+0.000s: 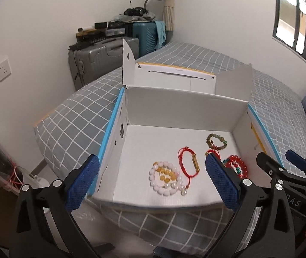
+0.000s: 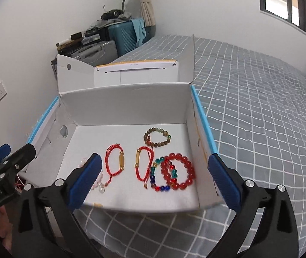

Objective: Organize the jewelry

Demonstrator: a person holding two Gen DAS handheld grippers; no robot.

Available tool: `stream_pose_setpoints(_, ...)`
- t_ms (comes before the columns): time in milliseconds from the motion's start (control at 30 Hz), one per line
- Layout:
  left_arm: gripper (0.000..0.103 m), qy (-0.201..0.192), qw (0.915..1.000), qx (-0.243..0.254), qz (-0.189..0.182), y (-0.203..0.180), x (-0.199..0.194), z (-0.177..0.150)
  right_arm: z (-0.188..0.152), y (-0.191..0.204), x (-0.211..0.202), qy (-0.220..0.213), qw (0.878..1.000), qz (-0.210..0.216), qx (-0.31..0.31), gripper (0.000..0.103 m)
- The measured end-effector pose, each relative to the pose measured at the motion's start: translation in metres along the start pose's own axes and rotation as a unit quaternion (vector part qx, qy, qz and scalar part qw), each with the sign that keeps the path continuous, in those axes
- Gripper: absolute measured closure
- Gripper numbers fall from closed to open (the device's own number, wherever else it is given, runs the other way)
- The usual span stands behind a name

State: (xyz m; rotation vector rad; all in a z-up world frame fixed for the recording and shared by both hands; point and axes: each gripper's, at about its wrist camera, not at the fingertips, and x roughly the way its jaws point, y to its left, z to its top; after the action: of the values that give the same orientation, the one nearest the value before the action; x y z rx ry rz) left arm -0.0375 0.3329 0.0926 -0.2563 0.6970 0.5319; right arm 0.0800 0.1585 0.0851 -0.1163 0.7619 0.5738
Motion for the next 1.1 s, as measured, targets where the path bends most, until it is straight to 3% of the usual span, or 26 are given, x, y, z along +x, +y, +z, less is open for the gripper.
stream_pose_setpoints(233,0.006,-0.009,0.9998,0.014,-0.007,0.002,-0.018,-0.028,-0.032,0.002,-0.025,-0.023,1.0,-0.002,0.002,0.008)
stream_pose_setpoints(433,0.006,0.001,0.9997,0.025,-0.004,0.003,-0.016,-0.047,-0.053,0.008,-0.023,-0.014,1.0,-0.011,-0.013,0.008)
stream_pose_setpoints(1100,0.006,-0.001,0.9993,0.036,-0.001,-0.004,-0.018,-0.06,-0.06,0.005,-0.031,-0.015,1.0,-0.013,-0.012,0.008)
